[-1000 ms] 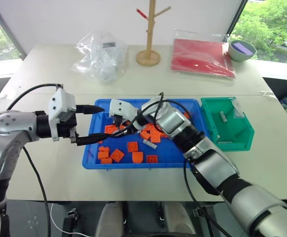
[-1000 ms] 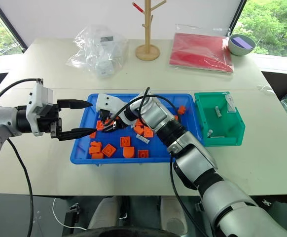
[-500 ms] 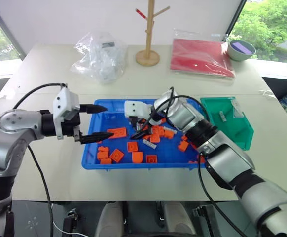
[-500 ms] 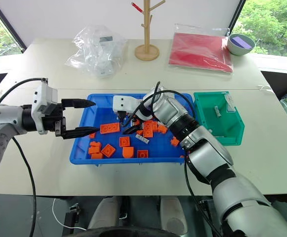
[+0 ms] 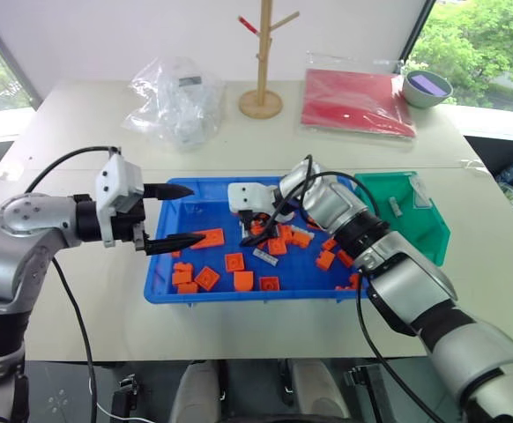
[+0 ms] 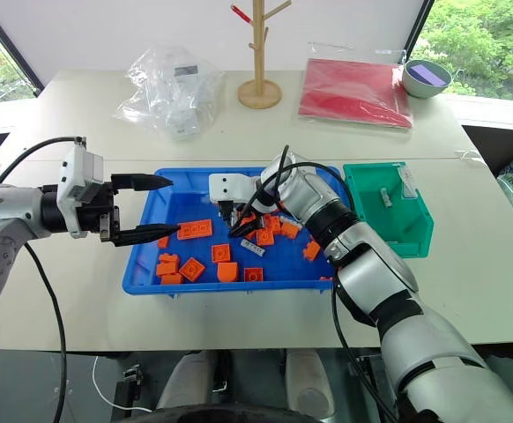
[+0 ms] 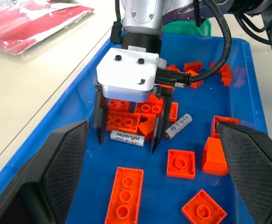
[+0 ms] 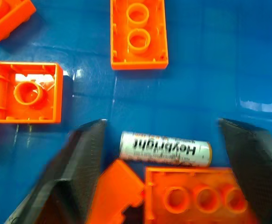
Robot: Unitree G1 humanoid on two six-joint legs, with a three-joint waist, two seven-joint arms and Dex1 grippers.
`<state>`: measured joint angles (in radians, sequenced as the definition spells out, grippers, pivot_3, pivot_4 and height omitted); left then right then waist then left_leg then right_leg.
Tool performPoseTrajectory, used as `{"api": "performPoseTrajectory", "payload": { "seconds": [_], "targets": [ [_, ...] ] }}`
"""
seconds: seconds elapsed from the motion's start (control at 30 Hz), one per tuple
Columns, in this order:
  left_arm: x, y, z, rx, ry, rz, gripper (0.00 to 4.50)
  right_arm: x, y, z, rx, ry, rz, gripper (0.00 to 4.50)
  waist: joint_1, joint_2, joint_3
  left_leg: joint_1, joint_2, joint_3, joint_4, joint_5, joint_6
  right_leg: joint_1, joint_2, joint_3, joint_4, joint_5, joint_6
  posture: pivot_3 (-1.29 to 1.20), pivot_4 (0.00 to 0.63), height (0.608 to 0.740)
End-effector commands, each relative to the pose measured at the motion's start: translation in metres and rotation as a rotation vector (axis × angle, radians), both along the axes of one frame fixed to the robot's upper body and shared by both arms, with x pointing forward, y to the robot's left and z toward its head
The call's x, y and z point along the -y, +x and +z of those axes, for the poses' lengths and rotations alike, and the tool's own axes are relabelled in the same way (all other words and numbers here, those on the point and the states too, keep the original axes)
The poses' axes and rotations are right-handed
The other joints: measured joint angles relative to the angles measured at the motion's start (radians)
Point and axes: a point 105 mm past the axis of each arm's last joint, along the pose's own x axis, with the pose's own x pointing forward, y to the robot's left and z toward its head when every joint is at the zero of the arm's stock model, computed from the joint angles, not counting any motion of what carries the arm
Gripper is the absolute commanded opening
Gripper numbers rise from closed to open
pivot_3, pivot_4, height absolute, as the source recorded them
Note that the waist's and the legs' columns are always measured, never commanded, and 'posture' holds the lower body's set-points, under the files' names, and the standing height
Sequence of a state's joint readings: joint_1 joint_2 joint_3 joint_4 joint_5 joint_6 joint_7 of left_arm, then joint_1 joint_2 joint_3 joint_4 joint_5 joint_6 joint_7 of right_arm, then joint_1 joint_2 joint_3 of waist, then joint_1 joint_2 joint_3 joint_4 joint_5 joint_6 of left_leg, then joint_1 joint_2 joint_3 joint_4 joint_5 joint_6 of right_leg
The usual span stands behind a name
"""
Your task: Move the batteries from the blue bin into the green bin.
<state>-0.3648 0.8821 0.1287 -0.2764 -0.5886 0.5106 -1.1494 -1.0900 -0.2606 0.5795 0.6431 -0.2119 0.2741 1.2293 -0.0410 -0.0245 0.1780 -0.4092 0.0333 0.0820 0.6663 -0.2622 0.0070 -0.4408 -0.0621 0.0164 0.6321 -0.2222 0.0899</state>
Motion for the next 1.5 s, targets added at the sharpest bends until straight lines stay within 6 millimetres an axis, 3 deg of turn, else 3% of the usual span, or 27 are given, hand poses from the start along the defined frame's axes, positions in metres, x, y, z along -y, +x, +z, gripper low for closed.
{"api": "performPoseTrajectory", "payload": {
  "seconds": [0.03,0.23,0.33,0.4,0.5,0.53,0.57,0.67,0.77,0.97,1.0,1.17,1.3,1.37,1.43,1.5],
  "targets": [
    [0.003,0.001,0.006,0.037,0.009,-0.015,4.5,0.009,0.002,-0.004,-0.018,-0.014,-0.033,2.19,0.0,0.0,0.0,0.0,0.0,0.0,0.0,0.0,0.0,0.0,0.0,0.0,0.0,0.0,0.0,0.0,0.15,0.736],
    [0.005,0.003,0.007,0.039,0.012,-0.031,4.5,0.004,-0.006,0.014,-0.052,0.089,-0.049,2.2,0.001,0.0,0.0,0.0,0.0,0.0,0.0,0.0,0.0,0.0,0.0,0.0,0.0,0.0,0.0,0.0,0.15,0.736],
    [0.007,0.005,0.008,0.039,0.012,-0.039,4.5,0.004,-0.013,0.045,-0.046,0.213,-0.076,2.2,0.001,0.0,0.0,-0.001,0.0,0.0,0.0,0.0,0.0,-0.001,0.0,0.0,0.0,0.0,0.0,0.0,0.15,0.736],
    [0.009,0.005,0.008,0.039,0.01,-0.043,4.5,0.014,-0.014,0.07,-0.028,0.299,-0.128,2.2,0.001,0.0,0.001,-0.002,0.0,-0.002,0.0,0.0,0.0,-0.002,0.0,0.0,0.0,0.0,0.0,0.0,0.15,0.736],
    [0.01,0.006,0.008,0.039,0.007,-0.046,4.5,0.053,-0.015,0.098,0.022,0.373,-0.25,2.2,0.012,0.0,0.001,-0.002,0.0,-0.002,0.0,0.0,0.0,-0.001,-0.001,0.0,0.0,0.0,0.0,0.0,0.15,0.736],
    [0.01,0.007,0.007,0.037,0.005,-0.047,4.5,0.075,-0.014,0.105,0.042,0.387,-0.32,2.2,0.02,0.0,0.0,-0.002,0.0,-0.002,0.0,0.0,0.0,-0.001,-0.001,0.0,-0.001,0.0,0.0,0.0,0.15,0.736],
    [0.009,0.007,0.007,0.036,0.004,-0.048,4.5,0.089,-0.014,0.108,0.054,0.394,-0.367,2.2,0.025,0.0,0.0,-0.002,0.0,-0.002,0.0,0.0,0.0,-0.001,-0.001,0.0,-0.001,0.0,0.0,0.0,0.15,0.736],
    [0.008,0.006,0.004,0.027,0.004,-0.051,4.5,0.166,-0.016,0.115,0.14,0.369,-0.6,2.2,0.036,-0.001,0.0,-0.002,-0.001,-0.001,0.0,0.0,0.0,0.0,-0.002,-0.001,-0.003,-0.002,-0.003,0.0,0.15,0.736],
    [0.008,0.007,0.002,0.021,0.005,-0.058,4.5,0.215,-0.025,0.116,0.18,0.364,-0.768,2.2,0.03,-0.001,0.001,-0.002,-0.001,0.001,0.0,0.0,0.0,-0.001,-0.003,0.0,-0.004,-0.002,-0.004,0.0,0.15,0.736],
    [0.012,0.012,0.003,0.033,0.009,-0.078,4.5,0.254,-0.039,0.099,0.19,0.306,-0.901,2.2,0.009,-0.001,0.001,0.001,0.0,0.001,-0.001,0.0,0.0,-0.001,0.001,0.002,-0.002,-0.002,-0.003,0.0,0.15,0.736],
    [0.013,0.013,0.004,0.037,0.007,-0.083,4.5,0.257,-0.041,0.096,0.182,0.305,-0.915,2.2,0.009,-0.001,0.001,0.001,0.0,0.001,-0.001,0.0,0.0,-0.001,0.001,0.002,-0.002,-0.002,-0.003,0.0,0.15,0.736],
    [0.017,0.016,0.006,0.045,0.008,-0.1,4.5,0.252,-0.04,0.09,0.182,0.303,-0.907,4.44,0.005,-0.001,0.001,0.0,0.0,0.0,0.0,0.0,0.0,-0.001,0.0,0.003,-0.003,-0.002,-0.003,0.0,0.15,0.736],
    [0.018,0.016,0.006,0.046,0.007,-0.106,4.5,0.235,-0.037,0.101,0.192,0.354,-0.848,4.44,0.003,-0.001,0.001,0.0,0.0,-0.001,0.0,0.0,0.0,-0.001,0.0,0.003,-0.003,-0.002,-0.003,0.0,0.15,0.736],
    [0.018,0.014,0.005,0.044,0.007,-0.107,4.5,0.202,-0.038,0.108,0.124,0.456,-0.766,4.44,-0.001,-0.001,0.001,0.0,0.0,-0.001,0.0,0.0,0.0,-0.001,0.0,0.003,-0.003,-0.002,-0.003,0.0,0.15,0.736],
    [0.018,0.013,0.004,0.041,0.008,-0.108,4.5,0.165,-0.047,0.102,-0.007,0.528,-0.686,4.44,-0.005,-0.001,0.001,0.0,0.0,-0.001,0.0,0.0,0.0,-0.001,0.001,0.003,-0.002,-0.002,-0.002,0.0,0.15,0.736],
    [0.019,0.012,0.003,0.039,0.007,-0.107,4.5,0.142,-0.056,0.088,-0.069,0.512,-0.621,4.44,-0.001,-0.001,0.001,0.0,0.001,-0.003,-0.001,0.0,0.0,-0.001,0.003,0.003,-0.002,-0.001,0.0,0.0,0.15,0.736]
  ]
}}
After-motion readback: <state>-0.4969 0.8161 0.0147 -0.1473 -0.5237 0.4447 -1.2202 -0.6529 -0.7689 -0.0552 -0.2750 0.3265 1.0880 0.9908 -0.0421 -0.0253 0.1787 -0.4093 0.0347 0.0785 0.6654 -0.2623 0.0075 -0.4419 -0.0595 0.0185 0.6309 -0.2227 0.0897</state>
